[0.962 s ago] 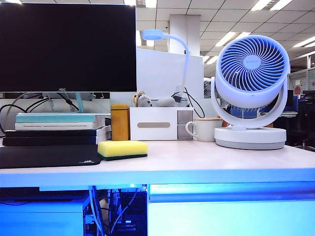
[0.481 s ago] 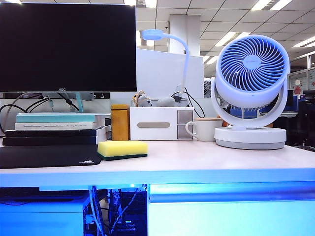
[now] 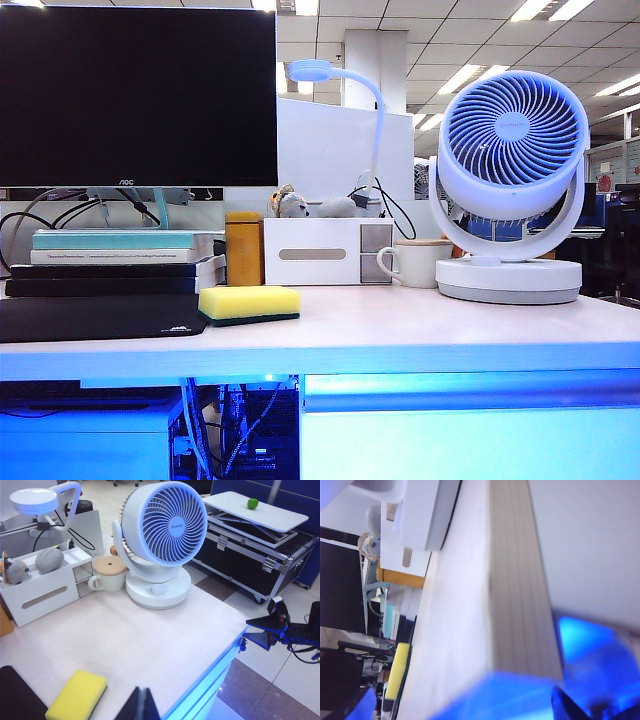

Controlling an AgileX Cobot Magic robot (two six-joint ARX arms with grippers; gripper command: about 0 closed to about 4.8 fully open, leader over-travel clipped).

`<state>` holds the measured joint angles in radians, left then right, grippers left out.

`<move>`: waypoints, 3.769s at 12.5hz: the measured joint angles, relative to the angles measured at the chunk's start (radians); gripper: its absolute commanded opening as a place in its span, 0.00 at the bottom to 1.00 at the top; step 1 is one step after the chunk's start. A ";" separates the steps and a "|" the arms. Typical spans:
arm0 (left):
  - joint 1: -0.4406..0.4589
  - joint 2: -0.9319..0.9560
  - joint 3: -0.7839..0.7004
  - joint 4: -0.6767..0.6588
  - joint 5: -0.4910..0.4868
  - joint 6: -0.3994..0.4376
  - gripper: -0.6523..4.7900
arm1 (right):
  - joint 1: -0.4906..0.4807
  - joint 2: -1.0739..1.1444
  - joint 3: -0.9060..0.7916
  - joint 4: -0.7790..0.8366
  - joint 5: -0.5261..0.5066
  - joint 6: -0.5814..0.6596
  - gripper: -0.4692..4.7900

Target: Open the drawer, place the cleaning sponge inside, then close the drawer.

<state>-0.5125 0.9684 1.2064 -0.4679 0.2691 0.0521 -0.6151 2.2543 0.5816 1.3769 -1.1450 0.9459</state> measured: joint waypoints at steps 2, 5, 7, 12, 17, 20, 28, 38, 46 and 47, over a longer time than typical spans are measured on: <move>0.000 0.000 0.000 0.000 0.000 0.000 0.11 | 0.000 0.000 0.019 0.001 -0.006 0.006 1.00; 0.000 0.000 0.000 0.000 0.000 0.000 0.11 | 0.000 0.001 0.024 -0.002 -0.089 0.020 1.00; 0.000 0.000 0.000 0.000 0.000 0.000 0.11 | 0.000 0.000 0.024 0.012 -0.106 0.026 1.00; 0.000 0.000 0.000 -0.003 0.000 0.000 0.11 | -0.002 0.000 0.019 -0.006 -0.035 0.029 1.00; 0.000 0.000 0.000 -0.008 -0.002 0.000 0.11 | 0.028 0.009 0.088 -0.058 -0.032 0.043 1.00; 0.000 0.000 0.000 -0.008 -0.003 0.000 0.11 | 0.035 0.012 0.087 -0.046 -0.052 0.049 1.00; 0.000 0.001 0.000 -0.009 -0.003 0.000 0.11 | -0.033 -0.037 -0.042 -0.031 -0.088 0.074 1.00; 0.000 0.001 0.000 -0.013 -0.004 0.000 0.11 | -0.053 -0.074 -0.223 0.018 -0.079 0.078 1.00; 0.000 -0.001 0.000 -0.023 -0.004 0.000 0.11 | -0.289 -0.074 -0.224 0.018 -0.008 0.102 1.00; 0.000 0.000 0.000 -0.024 -0.003 0.000 0.11 | -0.328 -0.074 -0.224 0.019 0.021 0.102 1.00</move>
<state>-0.5125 0.9680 1.2064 -0.4915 0.2657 0.0525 -0.9432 2.1803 0.3580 1.3956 -1.1240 1.0477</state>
